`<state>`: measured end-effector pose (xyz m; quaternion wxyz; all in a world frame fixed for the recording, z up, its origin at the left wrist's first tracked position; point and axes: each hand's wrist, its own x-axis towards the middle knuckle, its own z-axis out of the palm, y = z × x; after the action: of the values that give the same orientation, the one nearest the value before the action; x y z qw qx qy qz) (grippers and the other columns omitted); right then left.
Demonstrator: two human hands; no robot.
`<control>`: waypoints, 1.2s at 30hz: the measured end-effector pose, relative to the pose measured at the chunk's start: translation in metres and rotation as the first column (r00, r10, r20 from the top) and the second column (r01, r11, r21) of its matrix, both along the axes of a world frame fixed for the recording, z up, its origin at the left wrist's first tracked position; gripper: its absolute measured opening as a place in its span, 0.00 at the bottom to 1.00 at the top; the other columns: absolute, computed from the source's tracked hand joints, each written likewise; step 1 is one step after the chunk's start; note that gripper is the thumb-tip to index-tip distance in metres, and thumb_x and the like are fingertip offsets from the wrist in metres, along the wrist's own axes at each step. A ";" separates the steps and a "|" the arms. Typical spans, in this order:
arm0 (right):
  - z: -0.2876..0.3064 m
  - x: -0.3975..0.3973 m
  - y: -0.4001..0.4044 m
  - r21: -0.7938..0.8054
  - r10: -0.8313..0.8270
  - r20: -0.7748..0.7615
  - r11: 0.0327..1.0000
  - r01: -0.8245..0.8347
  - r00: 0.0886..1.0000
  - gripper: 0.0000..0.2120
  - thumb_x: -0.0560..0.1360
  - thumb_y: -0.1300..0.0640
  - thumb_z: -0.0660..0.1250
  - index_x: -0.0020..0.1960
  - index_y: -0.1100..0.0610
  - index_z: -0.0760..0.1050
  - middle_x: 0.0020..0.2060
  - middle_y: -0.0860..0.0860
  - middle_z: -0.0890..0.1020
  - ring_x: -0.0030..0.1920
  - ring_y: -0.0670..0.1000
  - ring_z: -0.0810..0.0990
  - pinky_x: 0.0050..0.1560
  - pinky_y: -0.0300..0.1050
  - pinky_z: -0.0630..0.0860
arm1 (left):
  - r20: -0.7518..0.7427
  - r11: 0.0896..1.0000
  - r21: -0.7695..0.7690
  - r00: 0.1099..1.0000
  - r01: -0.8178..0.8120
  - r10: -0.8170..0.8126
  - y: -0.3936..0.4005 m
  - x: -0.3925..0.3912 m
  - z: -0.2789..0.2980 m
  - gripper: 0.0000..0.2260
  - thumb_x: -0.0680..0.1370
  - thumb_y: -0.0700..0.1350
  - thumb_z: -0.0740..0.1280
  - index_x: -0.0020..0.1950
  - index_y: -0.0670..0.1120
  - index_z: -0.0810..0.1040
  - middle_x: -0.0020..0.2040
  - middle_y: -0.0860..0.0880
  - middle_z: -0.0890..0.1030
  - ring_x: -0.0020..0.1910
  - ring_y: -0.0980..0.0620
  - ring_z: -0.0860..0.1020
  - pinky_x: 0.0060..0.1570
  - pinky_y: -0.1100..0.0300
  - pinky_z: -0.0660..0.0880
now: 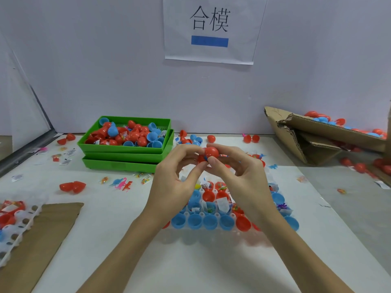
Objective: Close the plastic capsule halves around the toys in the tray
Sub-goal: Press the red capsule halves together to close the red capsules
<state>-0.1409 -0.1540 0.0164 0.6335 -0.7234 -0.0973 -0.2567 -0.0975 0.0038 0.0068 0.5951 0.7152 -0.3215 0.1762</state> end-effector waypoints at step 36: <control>-0.018 0.004 0.008 -0.591 -0.216 0.411 0.677 0.439 0.886 0.15 0.75 0.65 0.75 0.61 0.63 0.81 0.52 0.55 0.81 0.48 0.50 0.81 0.53 0.42 0.79 | -0.427 0.970 -0.190 0.877 0.151 -0.220 -0.005 0.000 -0.003 0.09 0.80 0.51 0.70 0.53 0.52 0.89 0.51 0.49 0.88 0.54 0.50 0.86 0.54 0.62 0.82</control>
<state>-0.1369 -0.1465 -0.0013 0.2505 -0.8577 -0.1471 -0.4243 -0.0977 -0.0012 0.0033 0.7192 0.6551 -0.2299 -0.0263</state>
